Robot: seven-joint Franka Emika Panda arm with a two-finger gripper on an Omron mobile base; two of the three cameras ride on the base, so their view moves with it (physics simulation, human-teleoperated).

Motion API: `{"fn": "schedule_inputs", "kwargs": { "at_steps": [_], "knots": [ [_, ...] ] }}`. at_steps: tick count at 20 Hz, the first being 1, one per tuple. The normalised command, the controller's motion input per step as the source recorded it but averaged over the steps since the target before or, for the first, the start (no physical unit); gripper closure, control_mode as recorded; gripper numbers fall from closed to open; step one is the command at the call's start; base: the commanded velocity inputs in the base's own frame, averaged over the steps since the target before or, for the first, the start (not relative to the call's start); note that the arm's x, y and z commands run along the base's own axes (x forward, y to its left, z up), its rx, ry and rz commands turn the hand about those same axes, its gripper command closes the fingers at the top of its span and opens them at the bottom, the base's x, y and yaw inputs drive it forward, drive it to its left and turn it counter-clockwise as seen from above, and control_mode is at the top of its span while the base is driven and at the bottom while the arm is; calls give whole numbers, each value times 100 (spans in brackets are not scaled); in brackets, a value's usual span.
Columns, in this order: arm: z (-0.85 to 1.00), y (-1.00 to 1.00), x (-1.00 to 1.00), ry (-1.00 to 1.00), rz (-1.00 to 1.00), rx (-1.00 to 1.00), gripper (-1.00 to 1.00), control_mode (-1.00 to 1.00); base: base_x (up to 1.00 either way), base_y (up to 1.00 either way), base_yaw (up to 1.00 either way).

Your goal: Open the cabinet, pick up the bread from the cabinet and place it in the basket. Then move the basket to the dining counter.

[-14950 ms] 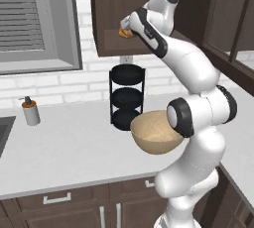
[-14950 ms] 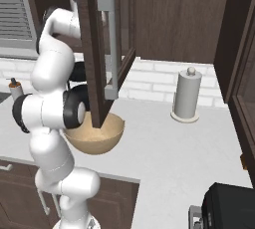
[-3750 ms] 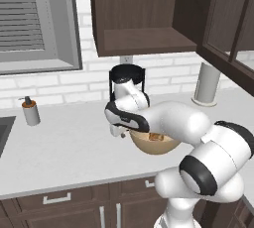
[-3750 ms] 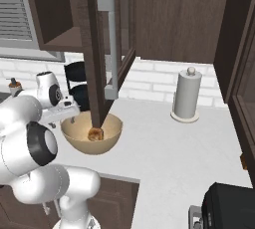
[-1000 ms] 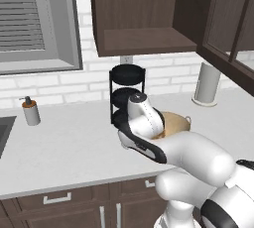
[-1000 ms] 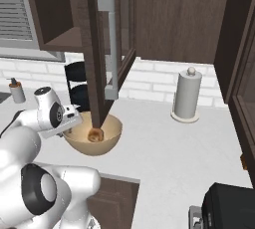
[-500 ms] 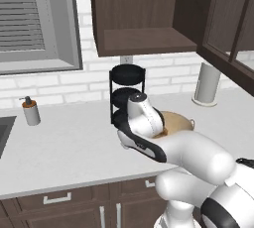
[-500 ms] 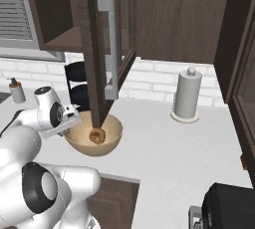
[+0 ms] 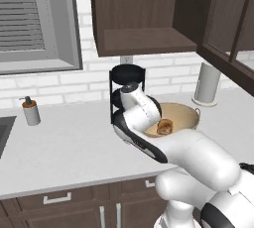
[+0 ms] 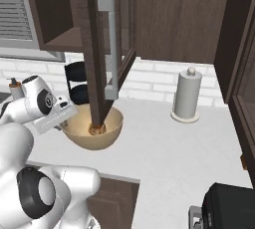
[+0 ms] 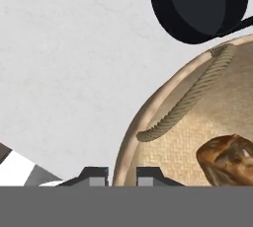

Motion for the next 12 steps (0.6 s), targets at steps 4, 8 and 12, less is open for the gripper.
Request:
{"fn": "schedule_inputs", "kwargs": {
  "at_steps": [4,8,12],
  "knots": [
    [57,11,-27,16,0,-10,100,-100,0,0,0],
    [57,6,-36,2,0,0,100,-100,0,0,0],
    [43,0,-54,-7,0,1,100,-100,0,0,0]
  ]
}}
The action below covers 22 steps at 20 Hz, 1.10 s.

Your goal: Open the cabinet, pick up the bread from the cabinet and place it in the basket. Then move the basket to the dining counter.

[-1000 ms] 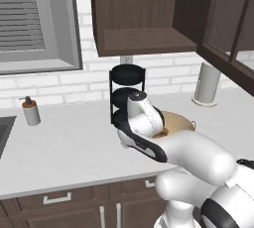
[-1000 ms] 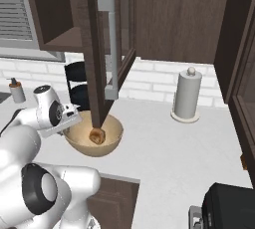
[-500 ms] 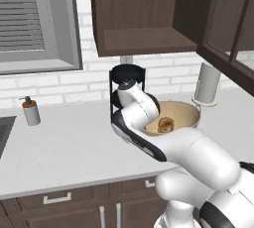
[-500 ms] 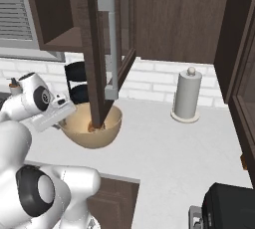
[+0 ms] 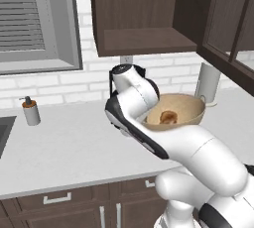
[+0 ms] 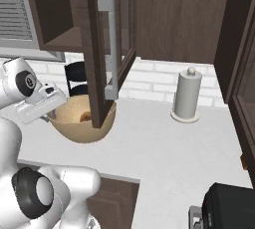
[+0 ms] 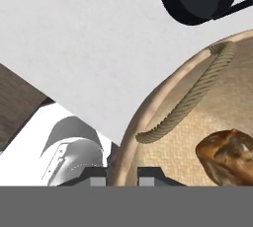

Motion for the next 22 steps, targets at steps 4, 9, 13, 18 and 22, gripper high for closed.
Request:
{"fn": "schedule_inputs", "kwargs": {
  "at_steps": [4,9,13,18,22],
  "knots": [
    [33,-6,-49,-11,0,5,100,-100,0,0,0],
    [17,-8,-17,-4,-4,11,100,-100,0,0,0],
    [2,-3,0,6,-4,0,100,-100,0,0,0],
    [-1,-1,0,1,-1,0,100,-100,0,0,0],
    [0,0,0,0,0,0,100,-100,0,0,0]
  ]
}}
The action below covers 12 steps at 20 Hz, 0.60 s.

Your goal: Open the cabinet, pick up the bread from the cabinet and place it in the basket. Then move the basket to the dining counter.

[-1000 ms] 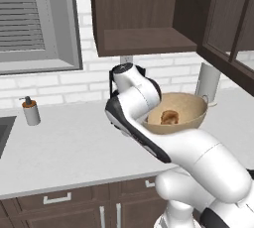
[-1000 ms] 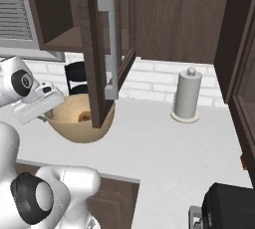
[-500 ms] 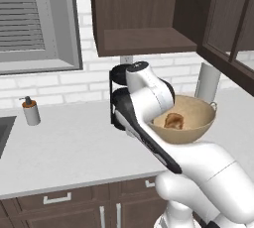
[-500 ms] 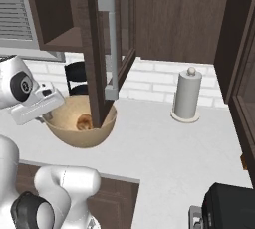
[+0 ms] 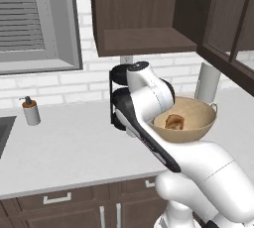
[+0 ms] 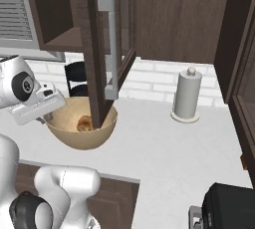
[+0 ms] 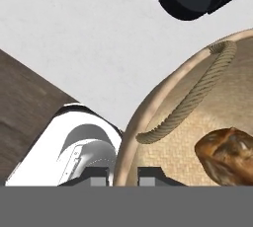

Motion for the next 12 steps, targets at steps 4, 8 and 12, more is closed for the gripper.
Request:
{"fn": "schedule_inputs", "kwargs": {
  "at_steps": [4,8,12],
  "knots": [
    [0,8,-9,0,0,0,100,-100,0,0,0],
    [0,0,0,0,0,0,100,100,-55,55,0],
    [0,0,0,0,0,0,100,100,-55,75,3]
  ]
}}
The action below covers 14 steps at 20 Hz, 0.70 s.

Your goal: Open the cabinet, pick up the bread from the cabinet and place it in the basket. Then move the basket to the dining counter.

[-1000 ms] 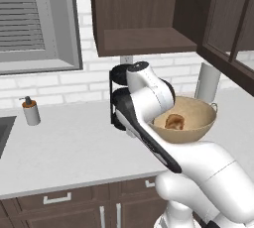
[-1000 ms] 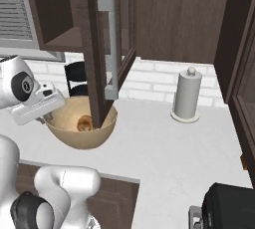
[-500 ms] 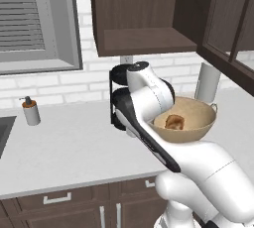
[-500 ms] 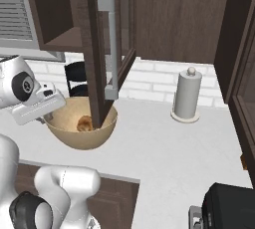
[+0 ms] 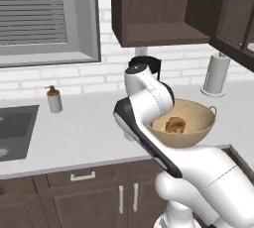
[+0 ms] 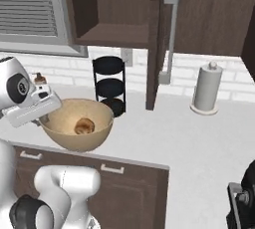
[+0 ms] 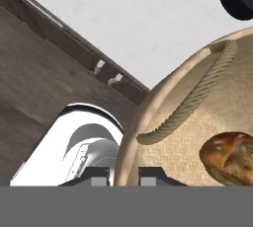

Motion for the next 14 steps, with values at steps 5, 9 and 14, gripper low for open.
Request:
{"fn": "schedule_inputs", "kwargs": {
  "at_steps": [5,9,14],
  "knots": [
    [0,0,0,0,0,0,100,100,-30,97,59],
    [0,0,0,0,0,0,100,100,-1,61,95],
    [0,0,0,0,0,0,100,100,-1,41,94]
  ]
}}
